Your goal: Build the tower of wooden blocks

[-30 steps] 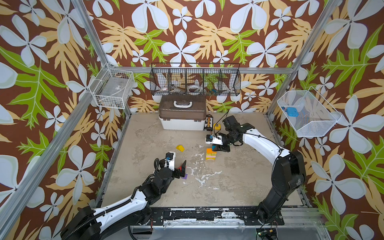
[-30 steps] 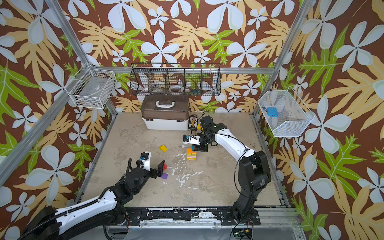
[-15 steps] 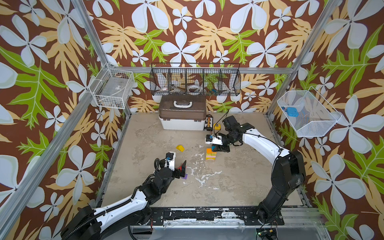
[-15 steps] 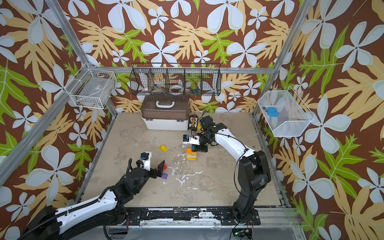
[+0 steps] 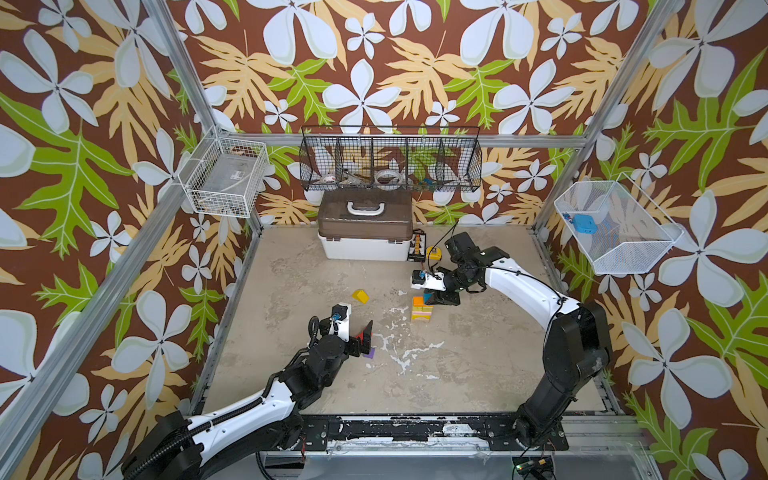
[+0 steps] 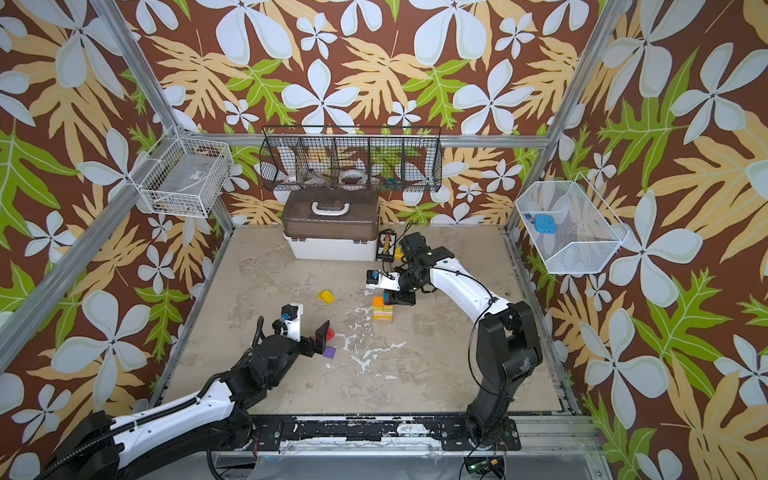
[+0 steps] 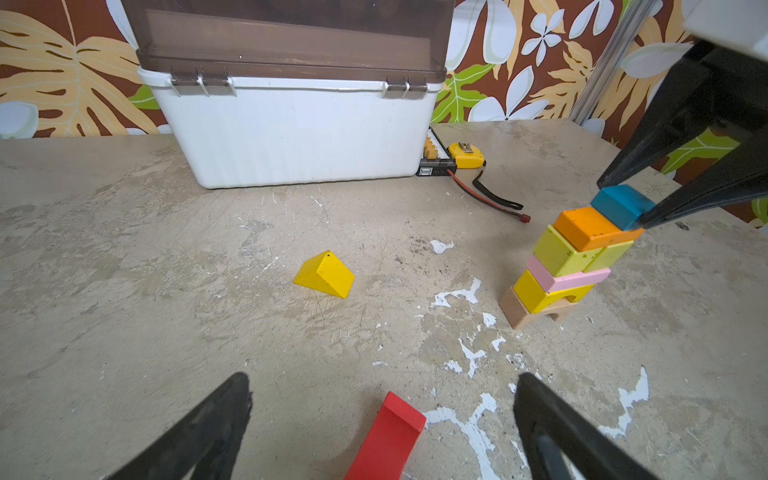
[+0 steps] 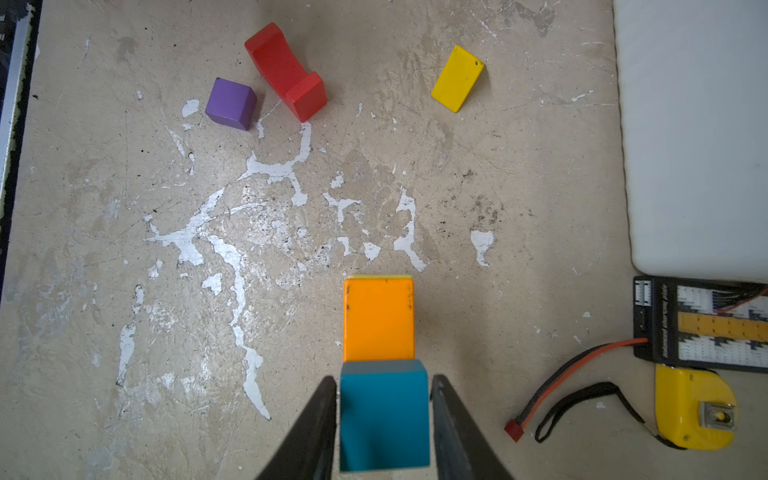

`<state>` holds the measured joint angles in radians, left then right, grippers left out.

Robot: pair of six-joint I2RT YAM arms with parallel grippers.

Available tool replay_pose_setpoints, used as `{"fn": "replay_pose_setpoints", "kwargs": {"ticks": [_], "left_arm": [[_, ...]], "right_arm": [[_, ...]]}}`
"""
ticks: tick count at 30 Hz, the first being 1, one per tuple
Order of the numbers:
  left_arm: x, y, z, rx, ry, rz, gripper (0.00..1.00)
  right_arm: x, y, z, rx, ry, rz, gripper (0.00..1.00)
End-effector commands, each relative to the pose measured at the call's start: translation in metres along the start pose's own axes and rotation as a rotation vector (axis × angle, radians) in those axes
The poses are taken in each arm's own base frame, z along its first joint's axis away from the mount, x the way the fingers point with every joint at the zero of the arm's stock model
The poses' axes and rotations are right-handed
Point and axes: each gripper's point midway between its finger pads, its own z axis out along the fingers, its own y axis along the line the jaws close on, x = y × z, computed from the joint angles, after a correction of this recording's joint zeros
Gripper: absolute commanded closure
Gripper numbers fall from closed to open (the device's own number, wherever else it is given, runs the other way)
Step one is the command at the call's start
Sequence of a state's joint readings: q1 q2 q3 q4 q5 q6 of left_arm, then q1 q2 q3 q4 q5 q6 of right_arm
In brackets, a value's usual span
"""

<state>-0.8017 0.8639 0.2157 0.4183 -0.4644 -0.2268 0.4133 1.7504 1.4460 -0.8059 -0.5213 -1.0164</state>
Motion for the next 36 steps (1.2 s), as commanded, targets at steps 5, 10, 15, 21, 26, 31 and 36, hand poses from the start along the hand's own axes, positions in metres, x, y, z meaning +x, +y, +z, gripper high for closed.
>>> {"fn": "replay_pose_setpoints", "kwargs": {"ticks": [5, 10, 15, 21, 26, 31, 36], "left_arm": [[-0.007, -0.002, 0.0, 0.01, -0.026, -0.009, 0.0], [-0.007, -0.003, 0.0, 0.013, -0.025, -0.009, 0.0], [-0.007, -0.002, 0.0, 0.012, -0.025, -0.01, 0.0], [-0.007, -0.003, 0.0, 0.013, -0.026, -0.009, 0.0], [-0.008, -0.002, -0.002, 0.015, -0.031, -0.015, 0.0], [-0.009, -0.003, -0.002, 0.02, -0.021, -0.053, 0.0], [0.005, -0.006, -0.005, 0.044, 0.032, -0.187, 0.0]], "right_arm": [[-0.001, -0.002, 0.0, 0.007, 0.004, 0.014, 0.6], [0.0, -0.003, 0.001, 0.008, 0.006, 0.02, 0.6], [-0.003, -0.002, -0.001, 0.009, -0.004, 0.015, 0.6], [-0.018, 0.001, -0.018, 0.036, -0.059, -0.021, 0.58], [-0.042, -0.003, -0.054, 0.187, -0.148, -0.082, 0.59], [-0.077, 0.008, -0.117, 0.436, -0.363, -0.139, 0.59], [-0.081, 0.018, -0.17, 0.718, -0.625, 0.032, 0.55]]}}
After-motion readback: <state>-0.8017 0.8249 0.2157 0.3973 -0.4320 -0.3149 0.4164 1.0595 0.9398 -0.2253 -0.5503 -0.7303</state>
